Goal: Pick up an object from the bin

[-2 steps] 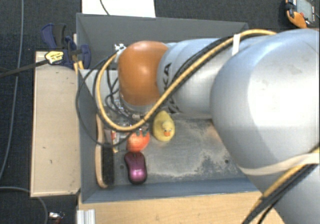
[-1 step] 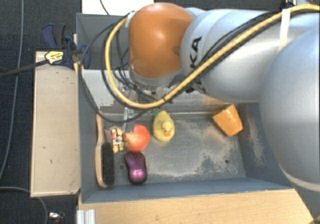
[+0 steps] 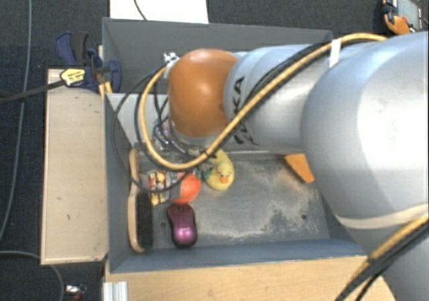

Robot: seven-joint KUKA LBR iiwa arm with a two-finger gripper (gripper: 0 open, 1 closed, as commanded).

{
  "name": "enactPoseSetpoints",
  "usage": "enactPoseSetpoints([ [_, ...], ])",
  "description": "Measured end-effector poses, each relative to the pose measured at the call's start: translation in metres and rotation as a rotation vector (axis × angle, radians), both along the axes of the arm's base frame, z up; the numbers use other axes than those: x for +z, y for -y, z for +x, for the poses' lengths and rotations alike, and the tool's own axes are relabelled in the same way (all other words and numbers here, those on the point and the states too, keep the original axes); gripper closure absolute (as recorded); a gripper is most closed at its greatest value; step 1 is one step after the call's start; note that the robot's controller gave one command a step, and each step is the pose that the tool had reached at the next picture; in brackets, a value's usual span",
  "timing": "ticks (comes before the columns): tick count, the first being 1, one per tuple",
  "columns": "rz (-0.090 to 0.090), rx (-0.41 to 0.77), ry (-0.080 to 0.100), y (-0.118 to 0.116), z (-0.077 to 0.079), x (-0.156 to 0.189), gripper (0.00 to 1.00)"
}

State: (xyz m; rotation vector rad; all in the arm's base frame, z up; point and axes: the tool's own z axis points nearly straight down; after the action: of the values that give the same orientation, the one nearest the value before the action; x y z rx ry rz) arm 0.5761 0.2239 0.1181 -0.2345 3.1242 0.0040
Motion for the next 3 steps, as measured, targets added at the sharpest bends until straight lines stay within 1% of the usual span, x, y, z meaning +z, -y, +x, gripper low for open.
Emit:
enactPoseSetpoints([
  [1,0.004,0.070,0.015,-0.022,0.003,0.030,0.00],
  [2,-0.001,0.013,-0.001,0.014,-0.011,-0.015,0.00],
  [3,0.002,0.271,0.020,0.038,0.005,-0.048,0.00],
])
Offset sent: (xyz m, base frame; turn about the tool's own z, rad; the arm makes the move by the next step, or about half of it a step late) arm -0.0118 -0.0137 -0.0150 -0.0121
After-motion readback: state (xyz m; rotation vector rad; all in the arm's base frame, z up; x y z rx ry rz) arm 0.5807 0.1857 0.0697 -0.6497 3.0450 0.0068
